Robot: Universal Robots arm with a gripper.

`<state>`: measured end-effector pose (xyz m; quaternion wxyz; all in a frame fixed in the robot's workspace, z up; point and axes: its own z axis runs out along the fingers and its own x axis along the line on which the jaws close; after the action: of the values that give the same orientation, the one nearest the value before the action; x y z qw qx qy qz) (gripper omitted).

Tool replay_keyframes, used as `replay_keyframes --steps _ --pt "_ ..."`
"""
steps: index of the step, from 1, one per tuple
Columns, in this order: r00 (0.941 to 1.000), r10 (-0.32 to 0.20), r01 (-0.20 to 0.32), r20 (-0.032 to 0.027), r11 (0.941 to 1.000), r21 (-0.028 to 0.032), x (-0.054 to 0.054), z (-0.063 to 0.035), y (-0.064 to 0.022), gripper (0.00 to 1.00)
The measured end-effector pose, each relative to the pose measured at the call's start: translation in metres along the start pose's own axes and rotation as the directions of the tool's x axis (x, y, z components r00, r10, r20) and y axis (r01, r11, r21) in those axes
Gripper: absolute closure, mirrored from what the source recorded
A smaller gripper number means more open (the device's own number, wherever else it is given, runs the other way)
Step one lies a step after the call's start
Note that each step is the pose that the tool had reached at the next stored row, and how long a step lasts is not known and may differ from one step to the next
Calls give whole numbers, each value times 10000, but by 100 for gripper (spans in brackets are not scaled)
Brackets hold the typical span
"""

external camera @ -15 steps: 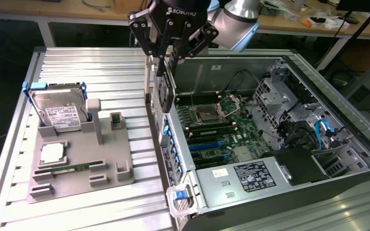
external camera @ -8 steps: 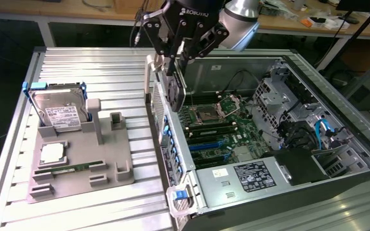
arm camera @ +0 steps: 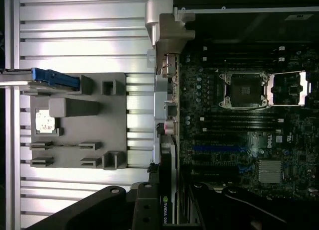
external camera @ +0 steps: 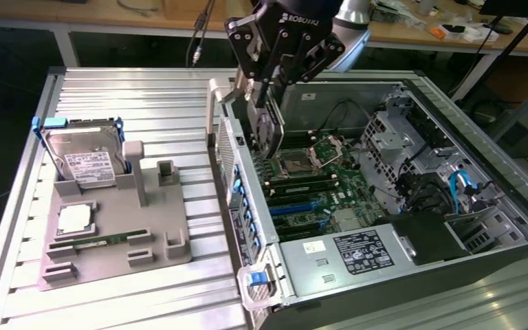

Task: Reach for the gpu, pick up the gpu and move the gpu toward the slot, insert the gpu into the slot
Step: 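Pick up the gpu and move the gpu toward the slot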

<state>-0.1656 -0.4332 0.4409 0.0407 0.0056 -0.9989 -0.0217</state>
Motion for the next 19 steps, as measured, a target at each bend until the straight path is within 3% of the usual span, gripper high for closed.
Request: replay_keyframes --steps 6,11,17,19 --pt "10000 0 0 -2 10000 0 -144 -11 -1 73" --pt "10000 0 0 9 10000 6 -192 -11 -1 73" --pt "9999 -6 5 167 10000 43 -220 -10 5 73" --pt "9998 -6 5 174 10000 43 -272 -12 5 73"
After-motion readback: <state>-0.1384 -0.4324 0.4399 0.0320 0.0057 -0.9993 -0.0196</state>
